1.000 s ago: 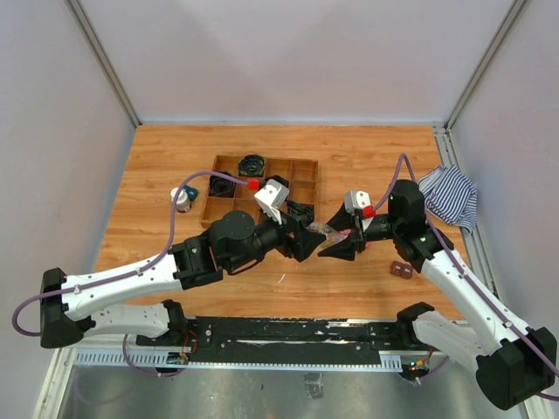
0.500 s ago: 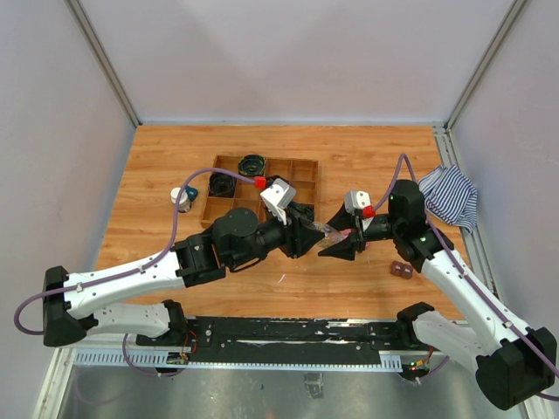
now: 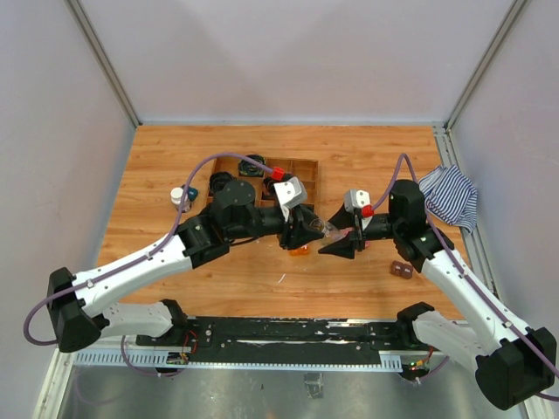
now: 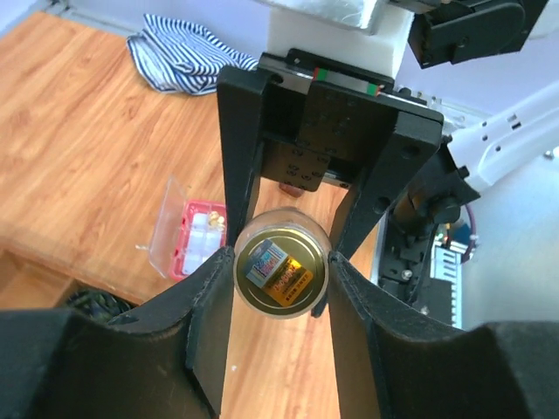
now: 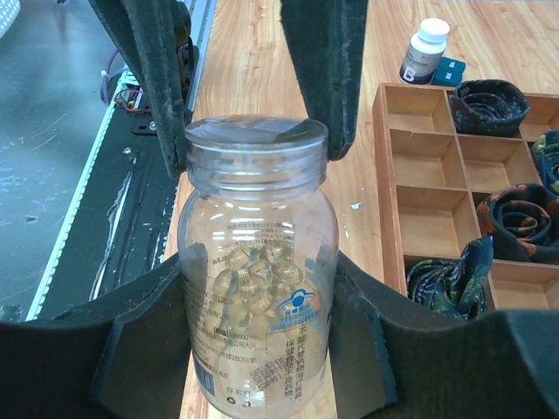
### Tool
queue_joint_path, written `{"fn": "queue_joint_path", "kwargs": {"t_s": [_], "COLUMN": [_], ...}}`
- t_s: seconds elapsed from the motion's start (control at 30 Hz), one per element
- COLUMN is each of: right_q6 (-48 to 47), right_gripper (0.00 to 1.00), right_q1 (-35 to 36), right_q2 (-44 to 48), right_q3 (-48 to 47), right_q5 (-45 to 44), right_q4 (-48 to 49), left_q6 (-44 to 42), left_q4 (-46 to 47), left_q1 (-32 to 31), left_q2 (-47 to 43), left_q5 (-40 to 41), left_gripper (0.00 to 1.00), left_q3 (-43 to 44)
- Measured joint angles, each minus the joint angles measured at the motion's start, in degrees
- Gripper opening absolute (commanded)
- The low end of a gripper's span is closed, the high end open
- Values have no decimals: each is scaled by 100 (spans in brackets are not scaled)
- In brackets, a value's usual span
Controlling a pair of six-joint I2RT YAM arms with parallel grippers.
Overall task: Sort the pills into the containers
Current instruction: Screw the lid of the pill bottle onto the pill bottle.
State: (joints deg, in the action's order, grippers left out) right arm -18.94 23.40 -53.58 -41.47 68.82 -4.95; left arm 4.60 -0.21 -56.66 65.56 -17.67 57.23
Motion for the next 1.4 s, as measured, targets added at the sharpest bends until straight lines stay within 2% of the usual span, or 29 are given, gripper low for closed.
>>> {"fn": "queue_joint_path", "kwargs": {"t_s": [0.13,0.27,0.3,0.53,0.7,0.83,0.93,1.07,1.27,1.4], "right_q6": [20,33,35,37,39,39,39,39,39,39], "right_gripper": [1,1,1,1,1,1,1,1,1,1], "right_q1": [-15,-13,-13,-13,-13,-13,-13,-13,-13,-13], "right_q2": [0,2,2,2,2,2,2,0,0,0], "right_q3": [0,-2,-2,0,-2,0,0,-2,-2,-2], "right_q5": [50,170,179,216,225,227,227,227,227,229], "right_q4": [24,39,42,42,42,42,42,42,42,42], "left_q6": [-627,-811,-739,144,1331,1991,2131,2129,2070,1989], "left_q4": [-144,-136,-42,765,1611,1519,1016,538,273,50], "left_q1": [146,153,153,162,168,37,-518,-1106,-1318,-1357], "left_q2": [291,227,79,-1263,-1891,-1672,-1320,-927,-516,-275], "left_q5": [-562,-623,-568,-61,267,931,1910,2739,3320,3512], "left_gripper": [76,98,99,99,82,81,81,82,77,70], "left_q3": [260,90,-37,-715,-1502,-1541,-1283,-778,-341,-162]}}
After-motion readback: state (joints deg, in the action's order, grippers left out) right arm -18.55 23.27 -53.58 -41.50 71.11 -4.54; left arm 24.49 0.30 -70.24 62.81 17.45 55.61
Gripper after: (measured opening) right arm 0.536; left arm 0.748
